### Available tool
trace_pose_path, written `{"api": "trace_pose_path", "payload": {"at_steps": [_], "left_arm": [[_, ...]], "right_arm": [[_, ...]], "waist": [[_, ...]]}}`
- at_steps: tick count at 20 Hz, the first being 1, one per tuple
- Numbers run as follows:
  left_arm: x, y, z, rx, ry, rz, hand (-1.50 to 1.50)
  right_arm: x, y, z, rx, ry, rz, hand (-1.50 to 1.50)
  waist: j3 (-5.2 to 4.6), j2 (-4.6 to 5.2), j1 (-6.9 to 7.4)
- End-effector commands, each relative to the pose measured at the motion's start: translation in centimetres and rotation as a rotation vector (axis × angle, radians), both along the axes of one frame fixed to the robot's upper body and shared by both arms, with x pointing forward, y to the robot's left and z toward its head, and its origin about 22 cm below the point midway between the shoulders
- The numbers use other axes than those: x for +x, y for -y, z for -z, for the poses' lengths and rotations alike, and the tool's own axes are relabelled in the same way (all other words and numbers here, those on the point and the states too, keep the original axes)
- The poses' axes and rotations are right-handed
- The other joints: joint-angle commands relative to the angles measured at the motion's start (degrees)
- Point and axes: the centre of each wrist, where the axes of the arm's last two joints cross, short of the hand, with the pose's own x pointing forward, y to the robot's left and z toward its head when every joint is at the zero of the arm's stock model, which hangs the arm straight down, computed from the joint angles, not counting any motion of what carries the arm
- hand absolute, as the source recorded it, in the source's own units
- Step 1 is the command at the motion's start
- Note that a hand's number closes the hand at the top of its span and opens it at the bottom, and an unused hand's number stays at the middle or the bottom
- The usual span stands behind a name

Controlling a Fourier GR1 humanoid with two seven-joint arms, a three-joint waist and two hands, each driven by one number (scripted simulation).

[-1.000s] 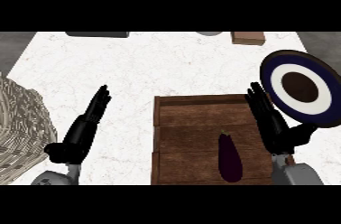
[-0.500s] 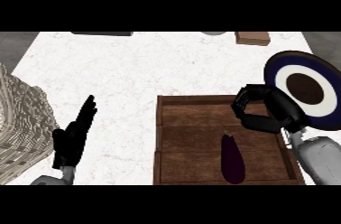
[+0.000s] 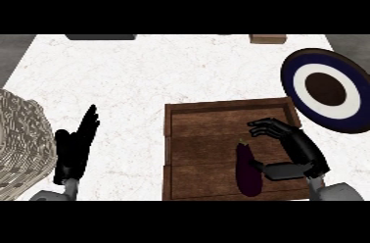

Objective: Pick the eggplant from the tray and place it in the plate

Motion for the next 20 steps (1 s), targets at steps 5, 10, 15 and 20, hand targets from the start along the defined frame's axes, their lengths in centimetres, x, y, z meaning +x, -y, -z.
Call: {"api": "trace_pose_path", "payload": {"at_steps": [5, 10, 15, 20], "left_arm": [[1.2, 1.7, -1.1, 0.006, -0.004, -0.005, 0.0], [0.1, 1.1, -0.7, 0.005, -0.01, 0.002, 0.0], [0.4, 1.0, -0.5, -0.012, -0.021, 0.011, 0.0], [1.7, 1.2, -1.1, 0.001, -0.013, 0.008, 0.0]], "right_arm": [[2.1, 2.4, -2.9, -0.373, 0.072, -0.259, -1.5], [4.4, 2.5, -8.0, -0.614, 0.088, -0.339, -1.5], [6.0, 0.3, -9.9, -0.748, -0.017, -0.487, -1.5], [7.1, -3.2, -10.4, -0.825, -0.143, -0.646, -1.5]], "waist": [[-0.06, 0.07, 0.9], [-0.12, -0.06, 1.13], [-0.13, 0.06, 1.08], [-0.14, 0.13, 0.81]]}}
